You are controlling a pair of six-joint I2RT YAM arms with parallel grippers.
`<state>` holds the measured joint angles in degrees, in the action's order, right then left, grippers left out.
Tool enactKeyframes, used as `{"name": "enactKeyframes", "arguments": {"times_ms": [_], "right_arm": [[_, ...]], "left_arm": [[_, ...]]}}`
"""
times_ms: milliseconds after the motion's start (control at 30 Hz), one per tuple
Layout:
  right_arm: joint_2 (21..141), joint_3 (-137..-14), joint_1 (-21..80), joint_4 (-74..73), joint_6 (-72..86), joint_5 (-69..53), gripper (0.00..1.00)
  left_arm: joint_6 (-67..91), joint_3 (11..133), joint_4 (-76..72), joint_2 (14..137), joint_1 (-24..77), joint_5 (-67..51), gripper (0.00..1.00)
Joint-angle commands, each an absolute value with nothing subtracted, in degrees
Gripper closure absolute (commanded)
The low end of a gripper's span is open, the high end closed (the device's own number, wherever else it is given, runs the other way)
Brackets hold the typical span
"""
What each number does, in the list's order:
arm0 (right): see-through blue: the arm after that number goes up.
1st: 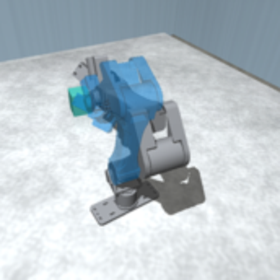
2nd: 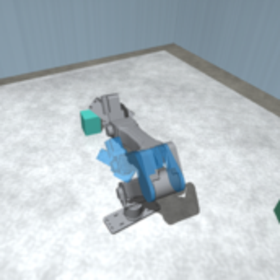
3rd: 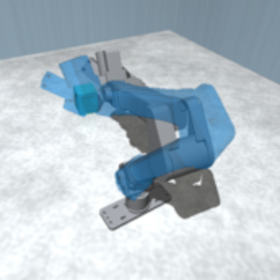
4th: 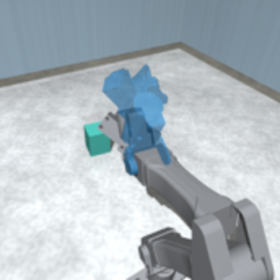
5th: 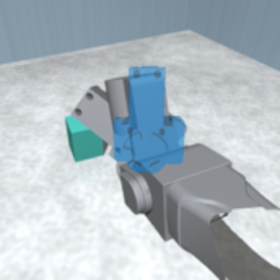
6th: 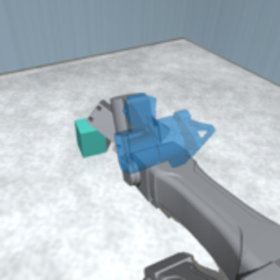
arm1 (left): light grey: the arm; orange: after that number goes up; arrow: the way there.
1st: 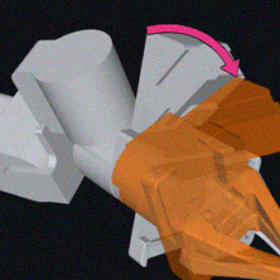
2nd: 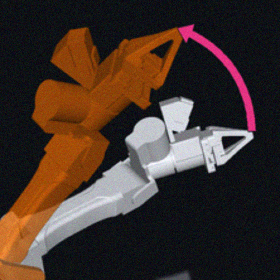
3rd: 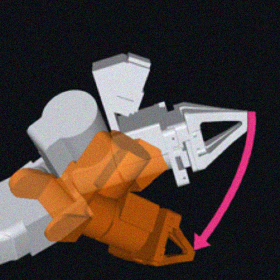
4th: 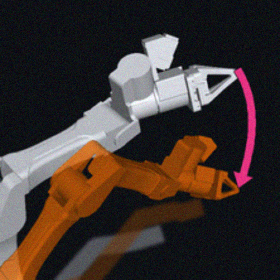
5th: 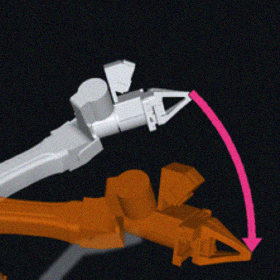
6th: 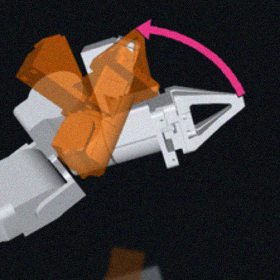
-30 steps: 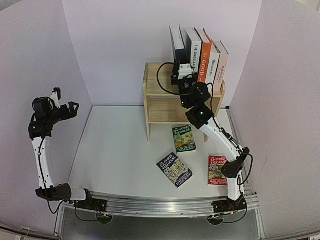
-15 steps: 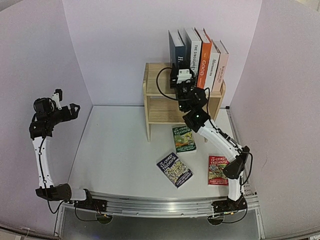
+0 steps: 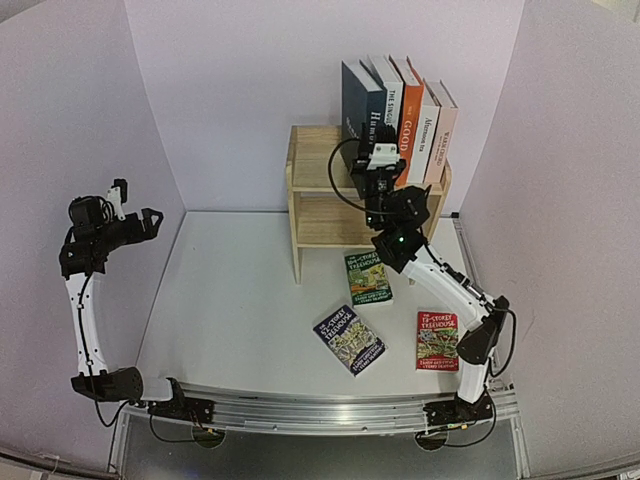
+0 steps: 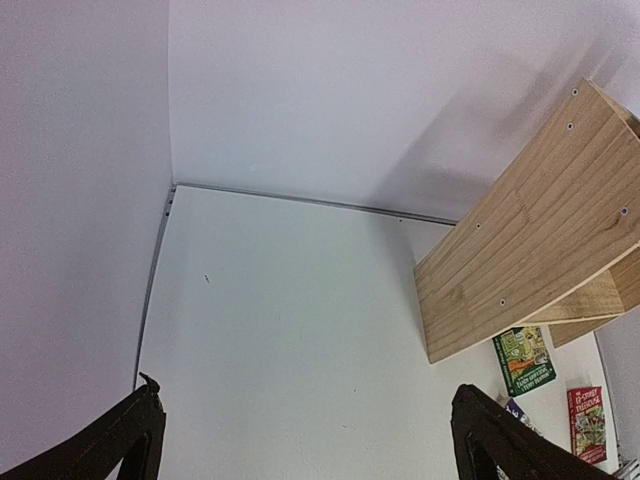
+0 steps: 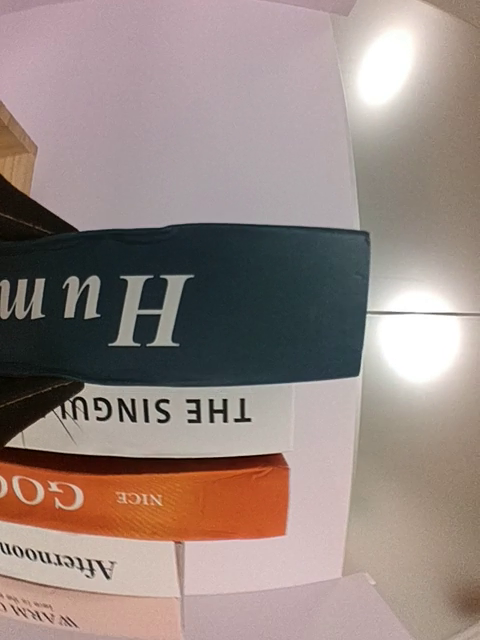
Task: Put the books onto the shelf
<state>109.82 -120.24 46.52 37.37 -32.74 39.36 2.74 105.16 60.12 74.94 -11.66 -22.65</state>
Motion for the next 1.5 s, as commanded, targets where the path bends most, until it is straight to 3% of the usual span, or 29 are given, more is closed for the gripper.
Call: {"name": "enactKeyframes", "arguments": {"times_ms": [0,267,733,1300,1467], "right_arm": [[113.62,-127.88,46.7,40.97,-37.67,43.29,0.71],[122.84,-140.74,46.66,44.02,-45.31,46.67,0.73],[123.74,-139.18,45.08,44.03,-45.17,46.55,0.66],[127.59,-143.75,43.03,42.06,-43.16,46.57,0.65],[125.29,-140.53,43.07,42.05,-41.95,46.85,0.53]], "left_arm": [[1.47,104.5,59.55,73.85,-11.47,-24.23,0.0],[0.94,104.04,60.0,73.39,-11.01,-24.8,0.0],[0.67,103.74,60.06,73.25,-10.57,-26.03,0.0],[0.26,104.44,60.66,73.32,-9.19,-26.34,0.0],[0.17,104.2,60.91,73.21,-9.1,-26.35,0.0]]}}
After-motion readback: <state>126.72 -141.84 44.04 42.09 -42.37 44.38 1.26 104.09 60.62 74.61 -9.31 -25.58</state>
